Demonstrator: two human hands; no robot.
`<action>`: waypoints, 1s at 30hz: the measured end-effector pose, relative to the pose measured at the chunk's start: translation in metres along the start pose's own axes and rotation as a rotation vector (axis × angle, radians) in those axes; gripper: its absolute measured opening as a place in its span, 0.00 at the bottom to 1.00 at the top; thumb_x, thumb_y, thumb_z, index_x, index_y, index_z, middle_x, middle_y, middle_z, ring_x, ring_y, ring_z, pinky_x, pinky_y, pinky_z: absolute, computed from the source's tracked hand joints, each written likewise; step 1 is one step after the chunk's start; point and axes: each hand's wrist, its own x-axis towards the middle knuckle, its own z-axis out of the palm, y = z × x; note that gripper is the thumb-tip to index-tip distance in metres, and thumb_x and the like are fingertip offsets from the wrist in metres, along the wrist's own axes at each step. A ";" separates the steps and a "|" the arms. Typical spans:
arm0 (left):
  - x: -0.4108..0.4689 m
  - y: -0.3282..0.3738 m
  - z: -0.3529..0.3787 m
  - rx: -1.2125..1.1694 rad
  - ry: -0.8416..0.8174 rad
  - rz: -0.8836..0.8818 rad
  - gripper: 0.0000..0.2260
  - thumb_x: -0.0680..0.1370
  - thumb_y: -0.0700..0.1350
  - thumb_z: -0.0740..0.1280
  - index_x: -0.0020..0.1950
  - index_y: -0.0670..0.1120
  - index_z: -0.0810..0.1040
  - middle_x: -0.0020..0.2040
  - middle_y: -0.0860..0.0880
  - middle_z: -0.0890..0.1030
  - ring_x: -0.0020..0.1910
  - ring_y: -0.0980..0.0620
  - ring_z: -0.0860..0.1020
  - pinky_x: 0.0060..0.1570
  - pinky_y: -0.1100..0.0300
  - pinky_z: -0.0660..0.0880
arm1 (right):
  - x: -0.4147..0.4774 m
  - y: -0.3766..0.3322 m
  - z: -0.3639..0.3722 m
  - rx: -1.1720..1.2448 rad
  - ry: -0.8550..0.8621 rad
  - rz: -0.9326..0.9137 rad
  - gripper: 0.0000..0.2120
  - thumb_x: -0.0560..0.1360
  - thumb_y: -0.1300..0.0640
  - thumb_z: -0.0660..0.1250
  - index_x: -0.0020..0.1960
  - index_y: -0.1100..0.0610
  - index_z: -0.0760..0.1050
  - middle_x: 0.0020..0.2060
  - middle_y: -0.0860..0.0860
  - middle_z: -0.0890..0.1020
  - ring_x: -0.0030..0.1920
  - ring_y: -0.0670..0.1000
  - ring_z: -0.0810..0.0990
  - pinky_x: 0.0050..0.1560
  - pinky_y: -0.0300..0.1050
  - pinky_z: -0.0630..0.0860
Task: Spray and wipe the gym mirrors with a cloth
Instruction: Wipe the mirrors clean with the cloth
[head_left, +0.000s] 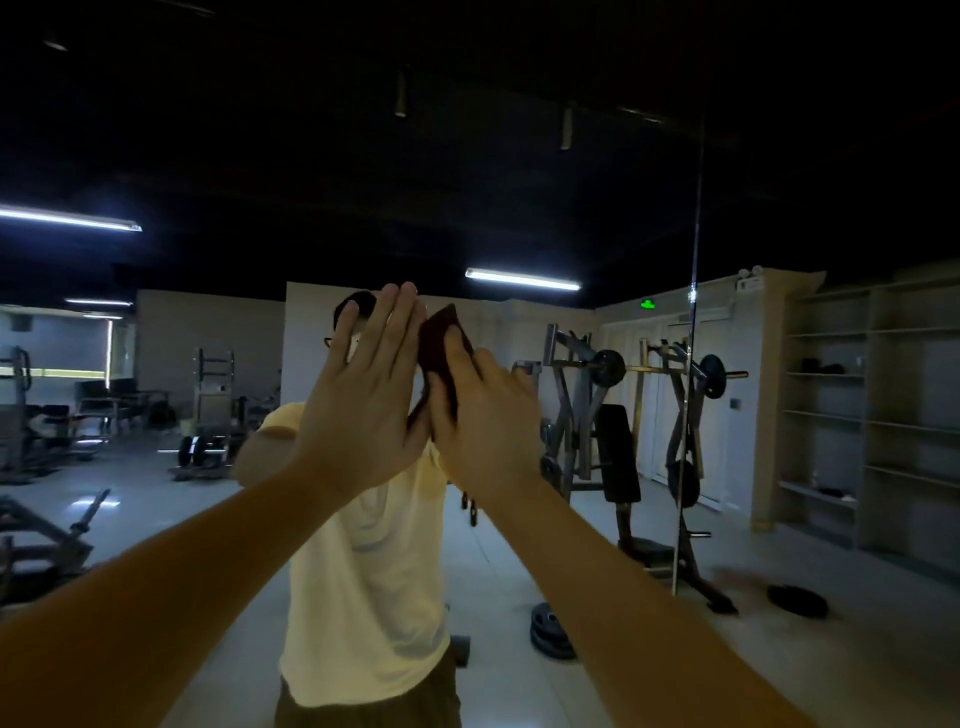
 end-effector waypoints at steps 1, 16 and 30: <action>0.000 -0.001 -0.001 -0.010 -0.002 0.004 0.35 0.86 0.59 0.49 0.84 0.36 0.51 0.85 0.36 0.49 0.85 0.40 0.47 0.82 0.38 0.47 | -0.001 0.010 -0.004 -0.029 -0.033 -0.073 0.23 0.82 0.49 0.61 0.72 0.61 0.74 0.48 0.56 0.84 0.41 0.55 0.82 0.49 0.51 0.76; -0.098 0.037 0.007 -0.042 0.002 -0.023 0.34 0.86 0.57 0.53 0.85 0.38 0.48 0.84 0.36 0.54 0.84 0.39 0.54 0.80 0.35 0.56 | -0.061 0.144 -0.045 -0.276 -0.045 0.496 0.24 0.85 0.50 0.53 0.77 0.60 0.65 0.51 0.60 0.82 0.47 0.59 0.81 0.56 0.56 0.73; -0.099 0.034 0.006 -0.084 -0.039 -0.021 0.33 0.86 0.57 0.50 0.85 0.37 0.51 0.84 0.37 0.54 0.84 0.39 0.54 0.80 0.35 0.56 | -0.121 0.092 -0.020 -0.236 -0.105 -0.114 0.23 0.82 0.48 0.57 0.72 0.59 0.72 0.48 0.57 0.82 0.44 0.56 0.81 0.52 0.52 0.74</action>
